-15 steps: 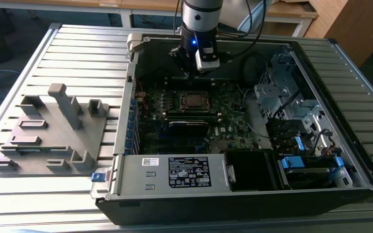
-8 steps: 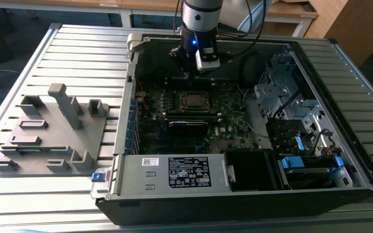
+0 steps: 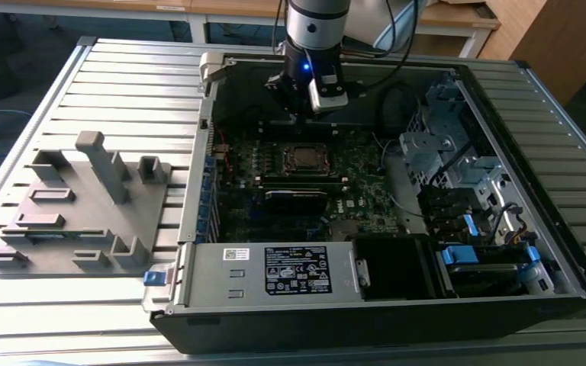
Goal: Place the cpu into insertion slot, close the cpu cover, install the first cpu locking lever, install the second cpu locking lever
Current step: 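Install the first cpu locking lever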
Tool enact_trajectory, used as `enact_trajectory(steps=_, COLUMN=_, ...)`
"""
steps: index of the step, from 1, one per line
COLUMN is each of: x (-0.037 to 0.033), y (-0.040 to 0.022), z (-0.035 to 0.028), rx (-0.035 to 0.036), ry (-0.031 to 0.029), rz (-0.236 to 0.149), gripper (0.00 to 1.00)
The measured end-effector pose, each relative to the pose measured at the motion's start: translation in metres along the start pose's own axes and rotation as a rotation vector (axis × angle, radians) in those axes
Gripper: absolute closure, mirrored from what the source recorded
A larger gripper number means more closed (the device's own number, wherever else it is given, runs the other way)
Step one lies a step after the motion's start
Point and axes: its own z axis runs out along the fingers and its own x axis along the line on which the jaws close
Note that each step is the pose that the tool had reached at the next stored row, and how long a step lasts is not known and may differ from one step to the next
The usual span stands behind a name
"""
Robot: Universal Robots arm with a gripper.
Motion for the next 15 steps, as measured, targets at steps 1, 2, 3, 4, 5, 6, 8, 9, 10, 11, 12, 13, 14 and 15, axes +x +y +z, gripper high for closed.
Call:
enact_trajectory(steps=1, x=0.0000, y=0.0000, z=0.0000, rx=-0.0001, ry=0.0001, rz=-0.002, gripper=0.89)
enact_trajectory(steps=2, x=0.0000, y=0.0000, z=0.0000, rx=0.0000, ry=0.0002, rz=-0.002, gripper=0.89)
enact_trajectory(steps=3, x=0.0000, y=0.0000, z=0.0000, rx=-0.0001, ry=0.0002, rz=-0.003, gripper=0.89)
enact_trajectory(steps=4, x=0.0000, y=0.0000, z=0.0000, rx=-0.0001, ry=0.0002, rz=-0.003, gripper=0.89)
enact_trajectory(steps=5, x=0.0000, y=0.0000, z=0.0000, rx=0.0000, ry=0.0002, rz=-0.003, gripper=0.89)
enact_trajectory(steps=6, x=0.0000, y=0.0000, z=-0.0001, rx=-0.0002, ry=0.0001, rz=-0.003, gripper=0.89)
enact_trajectory(steps=8, x=0.0000, y=0.0000, z=-0.0008, rx=0.0002, ry=0.0003, rz=-0.003, gripper=0.89)
enact_trajectory(steps=9, x=0.0000, y=0.0000, z=-0.0012, rx=0.0000, ry=0.0002, rz=-0.003, gripper=0.89)
enact_trajectory(steps=10, x=0.0000, y=0.0001, z=-0.0017, rx=0.0000, ry=0.0002, rz=-0.003, gripper=0.89)
enact_trajectory(steps=11, x=0.0001, y=0.0001, z=-0.0023, rx=0.0000, ry=0.0002, rz=-0.003, gripper=0.89)
enact_trajectory(steps=12, x=0.0001, y=0.0001, z=-0.0031, rx=0.0000, ry=0.0002, rz=-0.003, gripper=0.89)
enact_trajectory(steps=13, x=0.0001, y=0.0001, z=-0.0039, rx=-0.0001, ry=0.0001, rz=-0.003, gripper=0.89)
enact_trajectory(steps=14, x=0.0001, y=0.0002, z=-0.0046, rx=-0.0002, ry=0.0001, rz=-0.003, gripper=0.89)
enact_trajectory(steps=15, x=0.0001, y=0.0002, z=-0.0050, rx=-0.0002, ry=0.0000, rz=-0.003, gripper=0.89)
